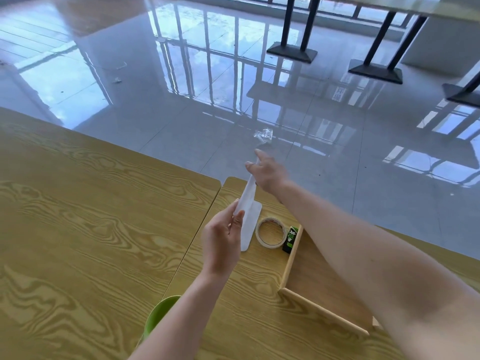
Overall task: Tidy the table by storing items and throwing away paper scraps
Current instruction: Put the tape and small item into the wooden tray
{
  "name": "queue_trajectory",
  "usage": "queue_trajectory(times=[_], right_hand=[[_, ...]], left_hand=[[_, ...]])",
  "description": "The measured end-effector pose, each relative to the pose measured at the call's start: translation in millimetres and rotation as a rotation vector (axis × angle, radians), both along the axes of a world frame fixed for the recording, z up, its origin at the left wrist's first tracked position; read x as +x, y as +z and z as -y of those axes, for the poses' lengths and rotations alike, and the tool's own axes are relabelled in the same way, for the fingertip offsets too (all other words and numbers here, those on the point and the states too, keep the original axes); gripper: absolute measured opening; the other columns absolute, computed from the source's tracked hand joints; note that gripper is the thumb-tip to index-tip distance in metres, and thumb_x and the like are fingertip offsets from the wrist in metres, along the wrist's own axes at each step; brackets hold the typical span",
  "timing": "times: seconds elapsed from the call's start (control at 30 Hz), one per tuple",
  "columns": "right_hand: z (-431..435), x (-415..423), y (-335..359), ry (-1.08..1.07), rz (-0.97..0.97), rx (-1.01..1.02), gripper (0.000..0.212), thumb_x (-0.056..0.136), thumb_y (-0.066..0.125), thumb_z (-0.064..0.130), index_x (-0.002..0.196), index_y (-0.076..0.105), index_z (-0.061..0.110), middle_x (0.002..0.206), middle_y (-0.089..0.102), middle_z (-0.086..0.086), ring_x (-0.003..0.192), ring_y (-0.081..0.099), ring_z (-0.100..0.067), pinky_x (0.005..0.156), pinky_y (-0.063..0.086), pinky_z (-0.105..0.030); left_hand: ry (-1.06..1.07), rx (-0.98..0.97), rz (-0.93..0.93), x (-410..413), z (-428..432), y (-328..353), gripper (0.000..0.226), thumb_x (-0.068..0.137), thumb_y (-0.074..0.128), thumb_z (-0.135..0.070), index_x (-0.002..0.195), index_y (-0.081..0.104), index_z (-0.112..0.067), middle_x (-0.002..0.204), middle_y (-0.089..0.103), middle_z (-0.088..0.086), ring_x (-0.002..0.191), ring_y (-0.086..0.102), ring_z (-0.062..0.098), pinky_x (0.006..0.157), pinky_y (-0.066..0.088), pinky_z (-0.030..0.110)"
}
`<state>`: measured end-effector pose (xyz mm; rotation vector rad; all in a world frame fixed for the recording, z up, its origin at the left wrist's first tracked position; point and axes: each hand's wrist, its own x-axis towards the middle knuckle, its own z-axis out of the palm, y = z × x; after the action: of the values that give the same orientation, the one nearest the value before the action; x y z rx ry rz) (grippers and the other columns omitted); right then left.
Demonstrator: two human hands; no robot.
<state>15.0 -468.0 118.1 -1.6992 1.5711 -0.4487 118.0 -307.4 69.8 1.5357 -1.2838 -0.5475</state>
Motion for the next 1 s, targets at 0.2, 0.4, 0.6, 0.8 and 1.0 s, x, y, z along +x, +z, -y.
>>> queue_trajectory(times=[0.2, 0.4, 0.6, 0.8, 1.0], right_hand=[[3, 21, -10, -0.064, 0.092, -0.023, 0.052, 0.099, 0.048, 0.041, 0.140, 0.041, 0.011, 0.126, 0.057, -0.013, 0.118, 0.056, -0.039, 0.102, 0.044, -0.050], [9, 42, -12, -0.131, 0.199, -0.024, 0.038, 0.098, 0.049, 0.041, 0.106, 0.053, 0.005, 0.093, 0.059, -0.012, 0.091, 0.061, -0.038, 0.087, 0.050, -0.055], [17, 53, -18, -0.171, 0.299, -0.037, 0.027, 0.098, 0.052, 0.037, 0.087, 0.045, 0.013, 0.077, 0.043, -0.006, 0.072, 0.044, -0.024, 0.083, 0.050, -0.059], [17, 55, -16, -0.181, 0.298, -0.033, 0.032, 0.097, 0.051, 0.039, 0.093, 0.048, 0.007, 0.082, 0.044, -0.006, 0.076, 0.045, -0.023, 0.085, 0.050, -0.061], [20, 57, -16, -0.170, 0.292, -0.044, 0.037, 0.099, 0.050, 0.038, 0.101, 0.048, 0.001, 0.086, 0.047, -0.008, 0.078, 0.049, -0.025, 0.086, 0.049, -0.062]], left_hand=[[0.019, 0.005, 0.010, 16, 8, -4, 0.032, 0.098, 0.058, -0.026, 0.128, 0.065, -0.017, 0.113, 0.072, -0.008, 0.102, 0.065, -0.002, 0.079, 0.047, 0.008], [0.066, -0.011, -0.029, 28, 18, -5, 0.030, 0.097, 0.060, -0.021, 0.126, 0.066, -0.015, 0.118, 0.071, -0.006, 0.108, 0.064, 0.001, 0.086, 0.051, 0.017], [0.085, -0.004, -0.022, 43, 28, -8, 0.029, 0.096, 0.061, -0.017, 0.124, 0.067, -0.012, 0.118, 0.071, -0.003, 0.110, 0.064, 0.004, 0.088, 0.053, 0.023], [0.081, -0.031, -0.010, 44, 32, -10, 0.029, 0.097, 0.061, -0.018, 0.125, 0.067, -0.012, 0.121, 0.070, -0.004, 0.112, 0.063, 0.002, 0.090, 0.053, 0.024], [0.108, -0.053, 0.020, 41, 35, -10, 0.029, 0.096, 0.063, -0.017, 0.123, 0.067, -0.011, 0.119, 0.070, -0.002, 0.111, 0.062, 0.000, 0.089, 0.049, 0.013]])
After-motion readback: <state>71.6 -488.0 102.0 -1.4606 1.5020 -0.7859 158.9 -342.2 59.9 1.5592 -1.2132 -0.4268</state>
